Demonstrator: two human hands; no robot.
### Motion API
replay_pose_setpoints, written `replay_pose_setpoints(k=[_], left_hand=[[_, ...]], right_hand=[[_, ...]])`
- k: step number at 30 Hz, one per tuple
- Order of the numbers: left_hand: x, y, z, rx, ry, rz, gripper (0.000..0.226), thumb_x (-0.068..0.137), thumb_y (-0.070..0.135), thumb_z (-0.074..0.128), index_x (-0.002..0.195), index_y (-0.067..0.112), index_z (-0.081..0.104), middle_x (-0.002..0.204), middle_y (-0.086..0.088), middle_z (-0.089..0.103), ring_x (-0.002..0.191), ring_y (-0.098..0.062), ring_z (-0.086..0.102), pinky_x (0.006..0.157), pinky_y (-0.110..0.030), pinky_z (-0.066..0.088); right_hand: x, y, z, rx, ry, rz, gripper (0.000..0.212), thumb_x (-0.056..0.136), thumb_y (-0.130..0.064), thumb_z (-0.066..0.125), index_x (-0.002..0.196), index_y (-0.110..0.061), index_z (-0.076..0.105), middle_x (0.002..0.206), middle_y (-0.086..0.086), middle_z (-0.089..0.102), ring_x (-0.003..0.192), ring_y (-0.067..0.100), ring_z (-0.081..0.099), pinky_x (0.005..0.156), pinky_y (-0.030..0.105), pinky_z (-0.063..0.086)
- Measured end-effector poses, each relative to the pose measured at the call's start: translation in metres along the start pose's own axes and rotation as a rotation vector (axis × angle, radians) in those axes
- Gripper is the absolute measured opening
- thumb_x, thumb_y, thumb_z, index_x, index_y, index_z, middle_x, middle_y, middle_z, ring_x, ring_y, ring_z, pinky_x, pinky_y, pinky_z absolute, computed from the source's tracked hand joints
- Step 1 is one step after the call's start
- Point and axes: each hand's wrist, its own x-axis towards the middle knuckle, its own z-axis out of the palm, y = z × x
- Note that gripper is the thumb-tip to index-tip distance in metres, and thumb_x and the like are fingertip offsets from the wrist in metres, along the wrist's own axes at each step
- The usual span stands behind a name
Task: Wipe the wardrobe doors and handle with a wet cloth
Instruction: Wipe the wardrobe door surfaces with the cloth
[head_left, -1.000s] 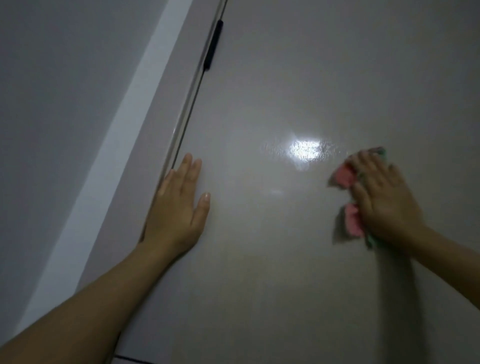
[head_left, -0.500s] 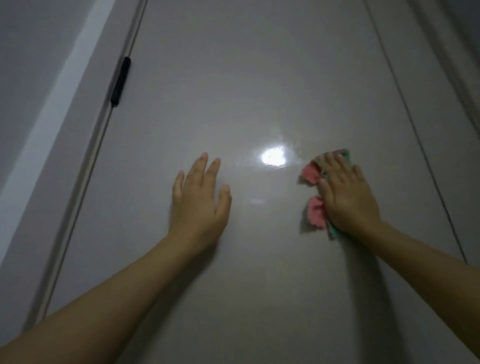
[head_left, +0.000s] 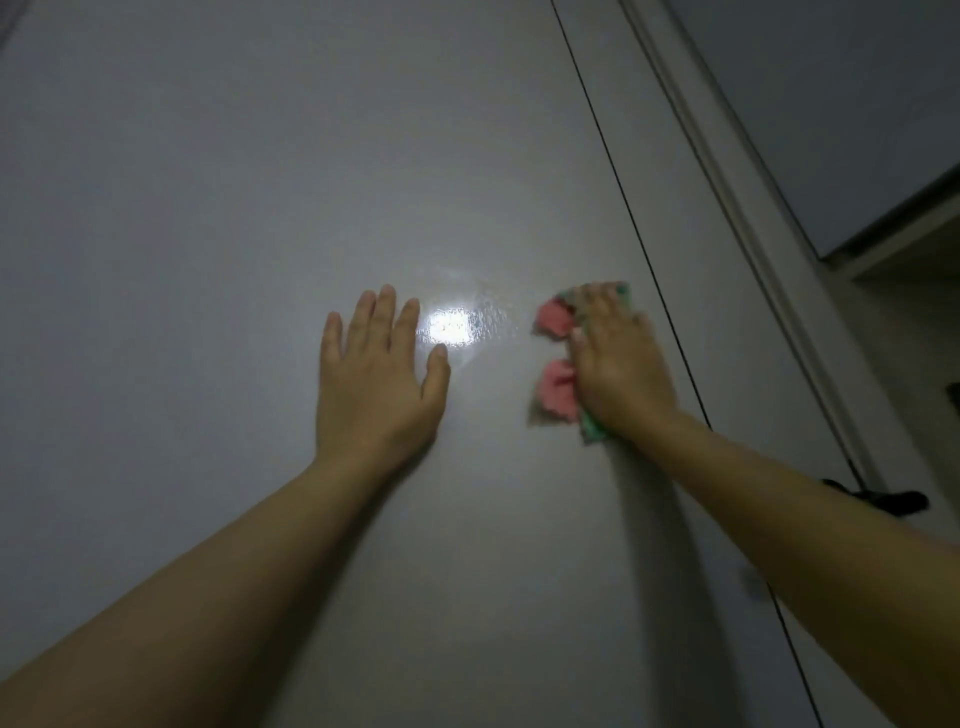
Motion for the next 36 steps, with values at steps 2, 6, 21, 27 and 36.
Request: replay_pose_setpoints(k=[2,6,21,27,36], left_hand=[[0.000,0.000,0.001,0.006,0.012,0.014,0.073,0.089,0.053,0.007,0.151,0.018,0.021,0.160,-0.003,0.013,0.147,-0.015,0.003,0.119,-0.040,-0.004],[0.002,-0.001,0.000,-0.011,0.031,-0.001,0.079,0.085,0.056,0.001,0.151,0.018,0.022,0.160,-0.003,0.013,0.148,-0.016,0.004,0.119,-0.040,-0.004],[0.001,-0.002,-0.002,-0.296,0.255,-0.127,0.074,0.084,0.042,0.013,0.150,0.011,0.024,0.157,-0.007,0.023,0.145,-0.014,0.016,0.119,-0.032,-0.005],[0.000,-0.004,-0.002,-0.190,0.189,-0.136,0.077,0.083,0.045,0.007,0.148,0.010,0.030,0.154,-0.007,0.032,0.144,-0.018,0.022,0.120,-0.038,0.001],[0.002,0.000,-0.005,-0.048,0.103,-0.113,0.069,0.089,0.047,0.009,0.150,0.018,0.026,0.159,-0.009,0.016,0.147,-0.022,0.006,0.119,-0.043,-0.003]], right_hand=[[0.017,0.021,-0.003,-0.015,0.034,0.192,0.058,0.097,-0.037,0.016,0.147,-0.011,0.031,0.154,0.012,0.029,0.144,0.027,0.021,0.119,0.046,0.009],[-0.038,-0.018,0.002,-0.009,-0.009,0.117,0.062,0.097,-0.039,0.012,0.150,-0.009,0.024,0.158,0.010,0.016,0.147,0.024,0.010,0.121,0.039,0.000],[0.039,-0.128,0.019,-0.014,-0.067,-0.173,0.051,0.103,-0.033,0.018,0.153,-0.022,0.010,0.161,0.000,0.006,0.148,0.017,-0.003,0.117,0.034,-0.008],[0.027,-0.054,0.006,-0.049,-0.045,-0.169,0.063,0.094,-0.044,0.007,0.151,-0.021,0.019,0.159,0.000,0.015,0.147,0.015,0.009,0.118,0.038,0.004],[-0.025,-0.068,0.005,-0.001,-0.092,-0.244,0.058,0.093,-0.048,0.003,0.148,-0.027,0.001,0.154,-0.012,-0.004,0.146,0.007,-0.006,0.118,0.030,-0.006]])
